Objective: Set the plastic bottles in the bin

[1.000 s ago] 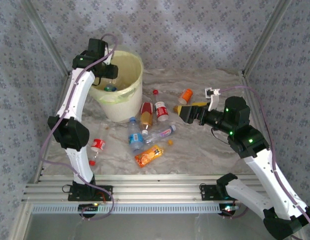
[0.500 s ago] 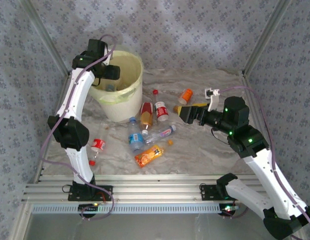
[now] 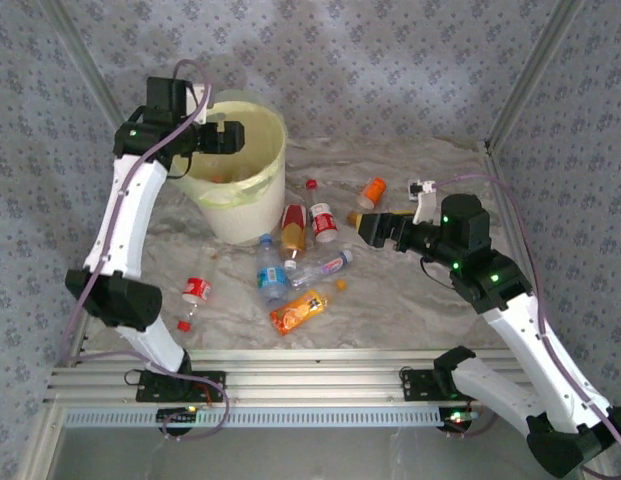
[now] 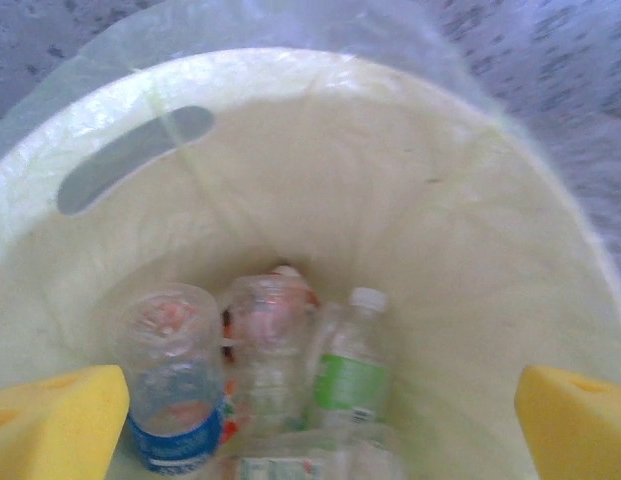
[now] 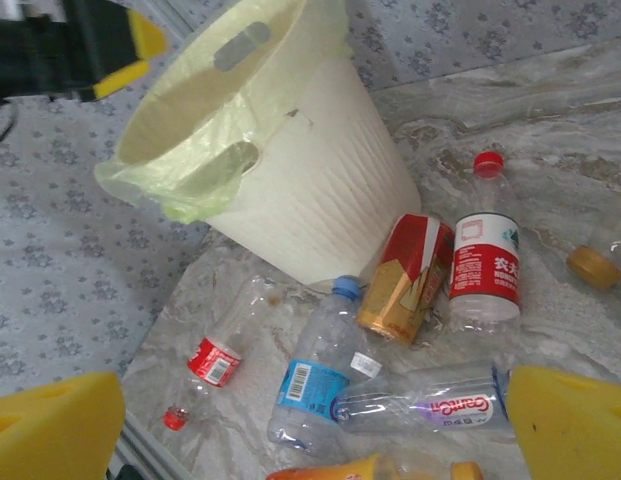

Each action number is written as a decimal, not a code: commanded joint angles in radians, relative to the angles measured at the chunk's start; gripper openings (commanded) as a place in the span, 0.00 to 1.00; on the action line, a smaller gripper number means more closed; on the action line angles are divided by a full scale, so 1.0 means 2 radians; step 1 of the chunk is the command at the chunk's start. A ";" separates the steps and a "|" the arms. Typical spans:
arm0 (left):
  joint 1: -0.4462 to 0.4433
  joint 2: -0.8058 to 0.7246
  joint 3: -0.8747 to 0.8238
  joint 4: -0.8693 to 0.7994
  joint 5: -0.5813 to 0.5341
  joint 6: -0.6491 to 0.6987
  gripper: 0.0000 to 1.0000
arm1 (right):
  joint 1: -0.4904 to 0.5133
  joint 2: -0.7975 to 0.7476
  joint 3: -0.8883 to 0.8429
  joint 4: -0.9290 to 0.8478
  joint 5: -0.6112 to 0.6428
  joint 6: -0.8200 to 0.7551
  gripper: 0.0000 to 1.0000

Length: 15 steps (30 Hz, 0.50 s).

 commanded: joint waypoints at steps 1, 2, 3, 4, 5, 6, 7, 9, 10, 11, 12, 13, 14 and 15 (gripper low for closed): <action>-0.001 -0.048 -0.051 0.061 0.085 -0.029 1.00 | 0.001 0.010 0.002 -0.022 0.034 -0.005 0.99; -0.002 -0.061 -0.068 0.074 0.102 -0.036 1.00 | 0.001 0.014 0.003 -0.028 0.040 -0.003 0.99; -0.004 -0.074 -0.086 0.087 0.119 -0.045 1.00 | 0.000 0.020 0.004 -0.036 0.043 0.003 0.99; -0.007 -0.086 -0.103 0.097 0.134 -0.051 1.00 | -0.001 0.025 0.003 -0.039 0.045 0.005 0.98; -0.011 -0.096 -0.116 0.104 0.144 -0.057 1.00 | -0.002 0.030 0.004 -0.043 0.049 0.005 0.98; -0.017 -0.108 -0.133 0.106 0.153 -0.064 1.00 | -0.004 0.036 0.003 -0.044 0.055 0.006 0.98; -0.023 -0.120 -0.151 0.126 0.161 -0.072 1.00 | -0.007 0.043 0.003 -0.045 0.060 0.008 0.98; -0.038 -0.145 -0.189 0.150 0.174 -0.091 0.99 | -0.014 0.057 0.003 -0.051 0.069 0.015 0.97; -0.048 -0.157 -0.214 0.169 0.179 -0.100 1.00 | -0.019 0.065 0.001 -0.053 0.072 0.021 0.97; -0.060 -0.170 -0.236 0.183 0.180 -0.107 1.00 | -0.026 0.074 -0.002 -0.050 0.071 0.027 0.96; -0.071 -0.180 -0.251 0.191 0.176 -0.112 1.00 | -0.031 0.081 -0.006 -0.044 0.067 0.031 0.96; -0.084 -0.188 -0.265 0.197 0.171 -0.116 1.00 | -0.037 0.088 -0.011 -0.034 0.062 0.036 0.96; -0.099 -0.196 -0.278 0.199 0.163 -0.119 1.00 | -0.042 0.094 -0.017 -0.025 0.060 0.042 0.95; -0.112 -0.202 -0.288 0.201 0.156 -0.120 1.00 | -0.046 0.100 -0.021 -0.018 0.060 0.044 0.95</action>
